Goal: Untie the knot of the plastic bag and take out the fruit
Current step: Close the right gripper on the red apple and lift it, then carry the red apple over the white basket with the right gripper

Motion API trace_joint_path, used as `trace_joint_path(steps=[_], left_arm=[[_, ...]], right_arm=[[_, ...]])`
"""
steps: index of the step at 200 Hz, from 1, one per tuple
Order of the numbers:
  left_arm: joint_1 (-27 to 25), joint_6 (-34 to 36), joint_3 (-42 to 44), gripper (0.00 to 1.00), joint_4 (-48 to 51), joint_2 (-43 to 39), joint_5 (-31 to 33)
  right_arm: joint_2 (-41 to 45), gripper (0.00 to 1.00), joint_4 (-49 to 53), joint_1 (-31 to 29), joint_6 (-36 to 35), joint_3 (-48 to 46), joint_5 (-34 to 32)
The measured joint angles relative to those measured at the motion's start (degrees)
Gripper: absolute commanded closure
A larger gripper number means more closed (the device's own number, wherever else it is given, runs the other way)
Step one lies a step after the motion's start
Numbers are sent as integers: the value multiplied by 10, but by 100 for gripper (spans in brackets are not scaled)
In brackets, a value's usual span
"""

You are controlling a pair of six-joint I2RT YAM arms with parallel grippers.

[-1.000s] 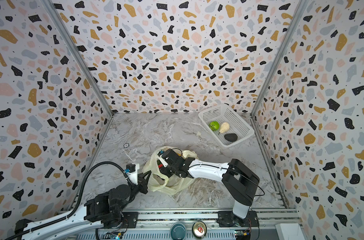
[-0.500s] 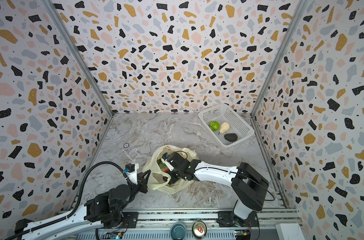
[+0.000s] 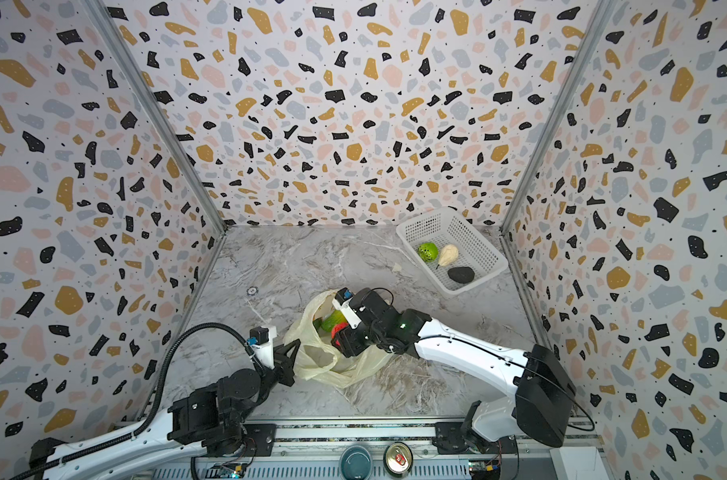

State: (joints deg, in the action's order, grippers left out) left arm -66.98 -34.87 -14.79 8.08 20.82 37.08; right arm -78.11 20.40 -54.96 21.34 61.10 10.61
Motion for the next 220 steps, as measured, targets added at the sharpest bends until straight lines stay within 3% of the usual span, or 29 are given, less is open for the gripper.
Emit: trace_joint_path(steps=[61, 124, 170, 220], left_arm=[[0, 4, 0, 100, 0, -2, 3], [0, 10, 0, 100, -4, 0, 3], [0, 12, 0, 100, -4, 2, 3], [0, 18, 0, 100, -7, 2, 3]], right_arm=[[64, 42, 41, 130, -21, 97, 68], [60, 41, 38, 297, -43, 155, 113], [-8, 41, -7, 431, -59, 150, 61], [-142, 41, -68, 528, -64, 153, -1]])
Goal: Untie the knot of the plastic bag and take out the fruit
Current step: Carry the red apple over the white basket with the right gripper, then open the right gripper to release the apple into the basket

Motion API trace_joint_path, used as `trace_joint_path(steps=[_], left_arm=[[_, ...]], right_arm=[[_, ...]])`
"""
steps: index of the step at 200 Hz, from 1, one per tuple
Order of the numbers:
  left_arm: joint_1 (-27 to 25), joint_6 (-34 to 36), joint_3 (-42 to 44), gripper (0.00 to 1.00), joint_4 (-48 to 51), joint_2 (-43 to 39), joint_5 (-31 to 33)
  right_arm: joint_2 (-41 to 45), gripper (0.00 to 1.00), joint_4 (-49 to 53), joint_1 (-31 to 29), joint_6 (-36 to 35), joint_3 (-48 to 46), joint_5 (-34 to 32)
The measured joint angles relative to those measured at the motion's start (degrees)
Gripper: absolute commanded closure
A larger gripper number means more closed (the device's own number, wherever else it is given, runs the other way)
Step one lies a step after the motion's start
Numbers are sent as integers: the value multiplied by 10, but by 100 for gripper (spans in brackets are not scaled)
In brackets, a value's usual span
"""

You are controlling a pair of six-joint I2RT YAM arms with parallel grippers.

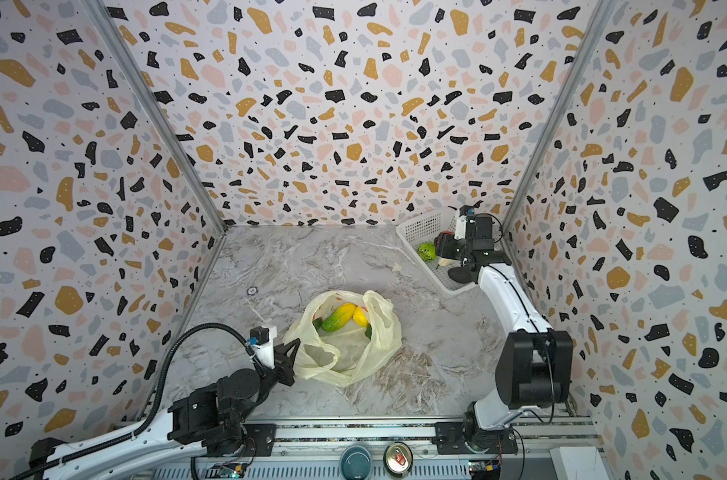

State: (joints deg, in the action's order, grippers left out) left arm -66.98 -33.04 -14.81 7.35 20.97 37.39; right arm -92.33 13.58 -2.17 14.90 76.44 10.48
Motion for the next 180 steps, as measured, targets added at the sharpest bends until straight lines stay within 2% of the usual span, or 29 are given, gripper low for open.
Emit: trace_joint_path(steps=[38, 44, 65, 93, 146, 180], left_arm=[[0, 5, 0, 100, -2, 0, 0], [0, 5, 0, 100, -2, 0, 0], [0, 8, 0, 100, -2, -1, 0], [0, 9, 0, 100, -2, -5, 0], [0, 9, 0, 100, -1, -8, 0], [0, 9, 0, 100, -1, -8, 0]], right_arm=[[-127, 39, -17, 37, 0, 53, -44], [-143, 35, -18, 39, 0, 63, -51], [-184, 12, -15, 45, -2, 99, -66], [-210, 3, -11, 46, -5, 137, -81], [-201, 2, -12, 46, -7, 130, -81], [-153, 3, -10, 44, -2, 90, -54]])
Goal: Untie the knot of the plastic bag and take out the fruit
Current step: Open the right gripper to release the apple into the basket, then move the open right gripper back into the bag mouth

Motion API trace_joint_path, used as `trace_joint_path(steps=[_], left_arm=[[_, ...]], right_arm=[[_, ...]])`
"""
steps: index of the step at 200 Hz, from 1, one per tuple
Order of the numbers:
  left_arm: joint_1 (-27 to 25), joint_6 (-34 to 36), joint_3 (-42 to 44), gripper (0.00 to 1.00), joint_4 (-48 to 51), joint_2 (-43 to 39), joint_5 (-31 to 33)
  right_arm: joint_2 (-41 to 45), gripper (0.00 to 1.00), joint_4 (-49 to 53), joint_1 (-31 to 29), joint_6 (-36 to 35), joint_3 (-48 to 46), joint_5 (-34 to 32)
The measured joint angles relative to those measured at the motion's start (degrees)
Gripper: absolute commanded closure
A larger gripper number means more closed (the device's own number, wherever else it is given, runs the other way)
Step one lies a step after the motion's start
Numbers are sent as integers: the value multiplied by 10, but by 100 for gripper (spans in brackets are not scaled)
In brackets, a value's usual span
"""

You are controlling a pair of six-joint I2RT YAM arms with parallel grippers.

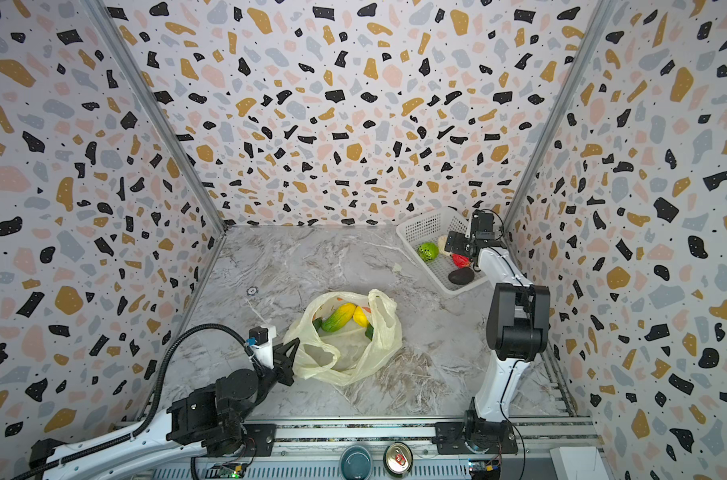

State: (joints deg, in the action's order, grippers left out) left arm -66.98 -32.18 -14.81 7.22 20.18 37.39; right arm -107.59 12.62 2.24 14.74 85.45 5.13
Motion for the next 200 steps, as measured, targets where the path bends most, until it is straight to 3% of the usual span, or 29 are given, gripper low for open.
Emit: trace_joint_path(steps=[59, 129, 200], left_arm=[[0, 0, 0, 100, 0, -4, 0], [0, 0, 0, 100, 0, -7, 0], [0, 0, 0, 100, 0, -12, 0]], right_arm=[[173, 4, 1, -47, 22, -126, 89], [388, 4, 73, -226, 42, -186, 166], [412, 5, 101, -431, 97, -185, 162]])
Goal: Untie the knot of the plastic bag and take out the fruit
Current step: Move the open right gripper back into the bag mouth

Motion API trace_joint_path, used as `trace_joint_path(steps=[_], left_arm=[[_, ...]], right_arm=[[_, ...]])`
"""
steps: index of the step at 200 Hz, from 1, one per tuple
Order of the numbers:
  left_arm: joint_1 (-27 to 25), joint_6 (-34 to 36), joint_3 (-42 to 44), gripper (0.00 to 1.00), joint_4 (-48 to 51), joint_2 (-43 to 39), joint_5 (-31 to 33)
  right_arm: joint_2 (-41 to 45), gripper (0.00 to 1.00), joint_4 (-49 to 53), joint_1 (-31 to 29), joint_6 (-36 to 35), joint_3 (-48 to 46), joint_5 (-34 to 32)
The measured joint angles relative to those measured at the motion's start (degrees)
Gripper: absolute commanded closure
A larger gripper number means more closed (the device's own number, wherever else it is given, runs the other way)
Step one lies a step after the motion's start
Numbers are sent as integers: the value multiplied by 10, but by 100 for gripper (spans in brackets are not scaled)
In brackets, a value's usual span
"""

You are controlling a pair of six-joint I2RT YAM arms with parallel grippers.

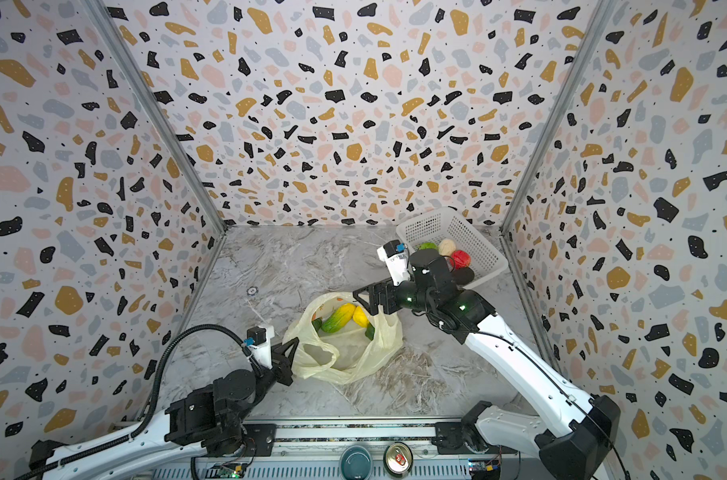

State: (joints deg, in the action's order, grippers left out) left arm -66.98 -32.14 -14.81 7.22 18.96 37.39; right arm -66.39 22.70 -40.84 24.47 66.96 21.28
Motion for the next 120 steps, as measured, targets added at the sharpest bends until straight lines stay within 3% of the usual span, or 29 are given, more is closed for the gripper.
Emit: trace_joint_path(steps=[53, 120], left_arm=[[0, 0, 0, 100, 0, 0, 0], [0, 0, 0, 100, 0, 0, 0]], right_arm=[[-49, 5, 0, -79, 10, 1, -16], [-84, 6, -1, -111, 8, 1, -25]])
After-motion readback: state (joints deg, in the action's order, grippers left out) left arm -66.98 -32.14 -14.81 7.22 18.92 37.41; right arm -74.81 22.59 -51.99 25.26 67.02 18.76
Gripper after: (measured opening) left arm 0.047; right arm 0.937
